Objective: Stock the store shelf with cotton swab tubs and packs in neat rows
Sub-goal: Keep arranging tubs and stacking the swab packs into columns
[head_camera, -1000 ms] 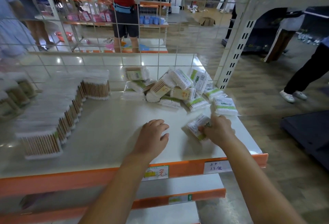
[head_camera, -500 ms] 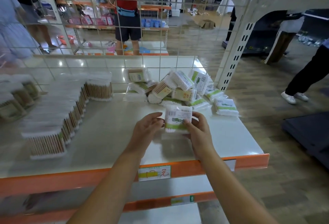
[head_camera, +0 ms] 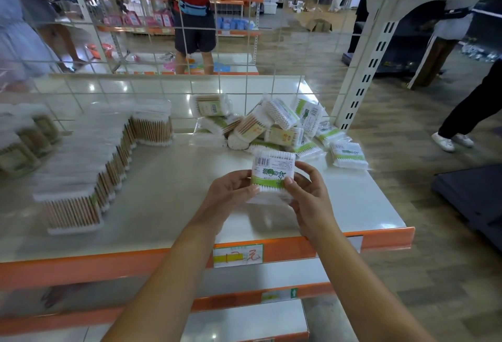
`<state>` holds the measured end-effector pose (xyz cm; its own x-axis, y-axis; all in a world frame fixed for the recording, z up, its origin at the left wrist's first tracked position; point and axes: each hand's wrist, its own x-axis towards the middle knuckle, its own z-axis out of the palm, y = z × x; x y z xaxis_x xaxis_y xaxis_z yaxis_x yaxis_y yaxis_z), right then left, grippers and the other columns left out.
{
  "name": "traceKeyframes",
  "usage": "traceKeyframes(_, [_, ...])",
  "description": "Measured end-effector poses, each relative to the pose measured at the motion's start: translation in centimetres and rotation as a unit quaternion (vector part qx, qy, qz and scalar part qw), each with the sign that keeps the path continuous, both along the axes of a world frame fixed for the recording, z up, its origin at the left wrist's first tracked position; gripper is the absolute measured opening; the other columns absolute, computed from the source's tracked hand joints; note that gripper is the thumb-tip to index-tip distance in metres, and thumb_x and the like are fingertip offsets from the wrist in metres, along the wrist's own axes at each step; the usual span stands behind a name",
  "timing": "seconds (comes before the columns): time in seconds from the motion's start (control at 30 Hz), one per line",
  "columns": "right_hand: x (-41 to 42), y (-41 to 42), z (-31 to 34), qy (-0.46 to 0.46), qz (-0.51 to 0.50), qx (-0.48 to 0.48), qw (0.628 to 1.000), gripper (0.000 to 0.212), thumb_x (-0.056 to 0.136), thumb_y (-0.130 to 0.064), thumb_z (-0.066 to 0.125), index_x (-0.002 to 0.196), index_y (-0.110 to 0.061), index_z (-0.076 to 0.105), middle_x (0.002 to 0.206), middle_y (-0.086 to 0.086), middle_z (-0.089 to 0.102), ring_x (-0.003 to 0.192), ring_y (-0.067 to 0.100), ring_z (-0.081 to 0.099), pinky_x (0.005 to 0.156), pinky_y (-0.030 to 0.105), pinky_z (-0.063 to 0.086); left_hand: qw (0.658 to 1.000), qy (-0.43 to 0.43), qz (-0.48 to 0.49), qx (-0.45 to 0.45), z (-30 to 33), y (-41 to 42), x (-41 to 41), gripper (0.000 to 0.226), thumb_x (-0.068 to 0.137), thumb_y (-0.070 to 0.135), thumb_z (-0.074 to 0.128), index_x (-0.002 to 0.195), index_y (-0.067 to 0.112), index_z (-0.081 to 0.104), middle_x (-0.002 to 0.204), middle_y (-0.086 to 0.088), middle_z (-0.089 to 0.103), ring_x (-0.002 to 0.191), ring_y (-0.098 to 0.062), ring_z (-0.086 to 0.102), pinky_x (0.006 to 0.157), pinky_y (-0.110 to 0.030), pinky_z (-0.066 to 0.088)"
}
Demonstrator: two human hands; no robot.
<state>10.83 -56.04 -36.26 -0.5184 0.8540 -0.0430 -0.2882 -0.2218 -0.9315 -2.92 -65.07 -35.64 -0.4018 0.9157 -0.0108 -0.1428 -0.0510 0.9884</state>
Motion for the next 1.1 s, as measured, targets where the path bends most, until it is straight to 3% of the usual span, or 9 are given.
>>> traceKeyframes(0.3, [0.1,0.0,-0.1,-0.005,0.001,0.002,1.0,0.035,0.089,-0.005,0.055,0.12,-0.017,0.049,0.1,0.005,0.067,0.087,0.021,0.061,0.061,0.025,0.045,1.0,-0.028,0.009,0.006,0.0,0.0,0.0,0.03,0.08,-0.008,0.06,0.101,0.012,0.066,0.088,0.0,0.074,0.083,-0.012,0.068,0.074,-0.019,0.052])
traceKeyframes(0.47, [0.1,0.4,0.3,0.005,-0.011,-0.042,0.999,0.026,0.093,-0.032,0.048,0.113,-0.018,0.053,0.089,0.001,0.066,0.081,0.016,0.064,0.069,0.031,0.05,0.994,-0.077,0.072,0.025,0.2,0.0,-0.3,0.027,0.079,-0.005,0.06,0.096,0.015,0.067,0.068,0.005,0.068,0.063,-0.007,0.061,0.063,-0.018,0.048])
traceKeyframes(0.57, [0.0,0.7,0.5,0.008,-0.01,-0.052,0.999,0.037,0.085,-0.047,0.046,0.11,-0.02,0.053,0.087,0.003,0.067,0.079,0.018,0.064,0.072,0.032,0.049,0.997,0.005,0.078,0.026,1.7,-0.2,-0.9,0.028,0.081,-0.003,0.061,0.1,0.018,0.064,0.063,0.01,0.065,0.063,-0.002,0.061,0.059,-0.015,0.046])
traceKeyframes(0.67, [0.1,0.8,0.3,0.009,0.016,-0.024,1.0,0.045,0.08,-0.052,0.057,0.111,-0.019,0.054,0.092,0.007,0.069,0.086,0.022,0.065,0.076,0.035,0.051,0.994,0.099,0.042,0.01,4.1,-0.1,-1.9,0.029,0.08,0.006,0.066,0.101,0.025,0.061,0.068,0.007,0.068,0.072,-0.007,0.067,0.062,-0.019,0.052])
traceKeyframes(0.8, [0.1,0.3,0.2,-0.035,0.122,0.051,0.991,0.048,0.061,-0.04,0.076,0.104,-0.021,0.065,0.087,0.002,0.068,0.083,0.019,0.063,0.069,0.029,0.048,0.987,0.161,0.003,-0.021,5.3,0.2,-2.2,0.028,0.078,0.007,0.07,0.098,0.025,0.063,0.078,-0.003,0.068,0.072,-0.011,0.067,0.066,-0.021,0.055])
traceKeyframes(0.87, [0.0,-0.1,-0.1,-0.06,0.159,0.072,0.983,0.032,0.064,-0.024,0.076,0.095,-0.022,0.07,0.08,0.004,0.065,0.082,0.02,0.062,0.074,0.035,0.048,0.982,0.186,-0.001,-0.036,4.8,0.3,-1.9,0.026,0.078,0.008,0.071,0.098,0.023,0.064,0.079,-0.003,0.07,0.07,-0.012,0.068,0.065,-0.027,0.056])
traceKeyframes(0.97, [0.0,-0.3,-0.2,-0.071,0.184,0.062,0.978,0.028,0.067,-0.013,0.072,0.095,-0.014,0.071,0.089,0.016,0.066,0.087,0.028,0.063,0.085,0.043,0.049,0.974,0.224,0.016,-0.042,3.8,0.2,-1.5,0.024,0.078,0.013,0.072,0.094,0.028,0.064,0.073,0.003,0.069,0.068,-0.014,0.067,0.066,-0.036,0.055])
traceKeyframes(1.03, [0.1,-0.4,0.0,-0.072,0.182,0.068,0.978,0.028,0.069,-0.013,0.07,0.096,-0.006,0.069,0.094,0.018,0.07,0.087,0.029,0.066,0.081,0.039,0.051,0.974,0.219,0.048,-0.037,3.3,0.1,-1.5,0.026,0.078,0.013,0.072,0.098,0.027,0.064,0.075,0.005,0.069,0.07,-0.011,0.066,0.068,-0.034,0.055])
traceKeyframes(1.1, [0.1,-0.4,0.0,-0.064,0.155,0.081,0.982,0.027,0.071,-0.012,0.071,0.097,-0.005,0.068,0.093,0.015,0.071,0.086,0.026,0.066,0.076,0.033,0.053,0.984,0.151,0.086,-0.036,2.9,0.0,-1.4,0.033,0.077,0.01,0.072,0.108,0.017,0.063,0.082,0.003,0.069,0.073,-0.009,0.066,0.065,-0.026,0.054])
